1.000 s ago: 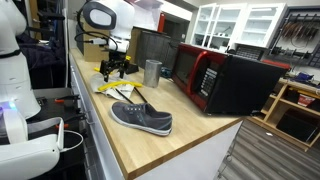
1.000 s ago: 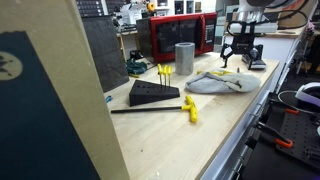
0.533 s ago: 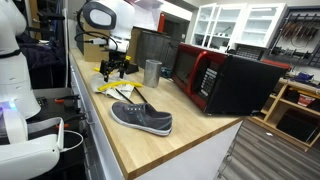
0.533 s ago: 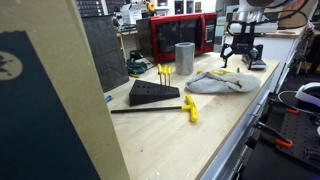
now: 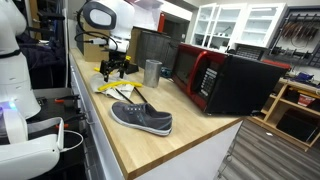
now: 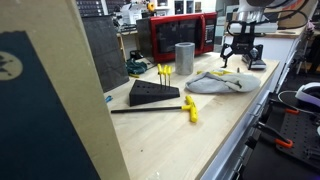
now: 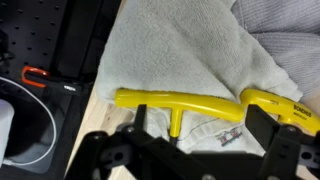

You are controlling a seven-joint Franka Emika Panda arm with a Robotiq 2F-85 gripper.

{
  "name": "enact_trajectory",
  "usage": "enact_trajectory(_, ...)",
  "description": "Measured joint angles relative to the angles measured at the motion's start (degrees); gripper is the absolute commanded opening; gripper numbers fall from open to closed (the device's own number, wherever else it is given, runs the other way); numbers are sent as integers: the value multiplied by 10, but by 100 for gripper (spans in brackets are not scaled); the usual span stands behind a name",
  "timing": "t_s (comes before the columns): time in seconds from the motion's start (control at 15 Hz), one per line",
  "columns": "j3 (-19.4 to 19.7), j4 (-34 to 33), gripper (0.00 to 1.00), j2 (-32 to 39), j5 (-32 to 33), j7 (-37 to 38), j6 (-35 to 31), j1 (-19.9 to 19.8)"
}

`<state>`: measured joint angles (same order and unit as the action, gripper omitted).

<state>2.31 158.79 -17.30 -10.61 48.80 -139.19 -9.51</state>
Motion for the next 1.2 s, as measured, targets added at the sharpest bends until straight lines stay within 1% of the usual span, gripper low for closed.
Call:
enact_trajectory(1.0, 0, 0, 100, 0, 0, 0, 0, 0)
enact_trajectory(1.2, -6, 0, 100, 0, 0, 0, 0, 7)
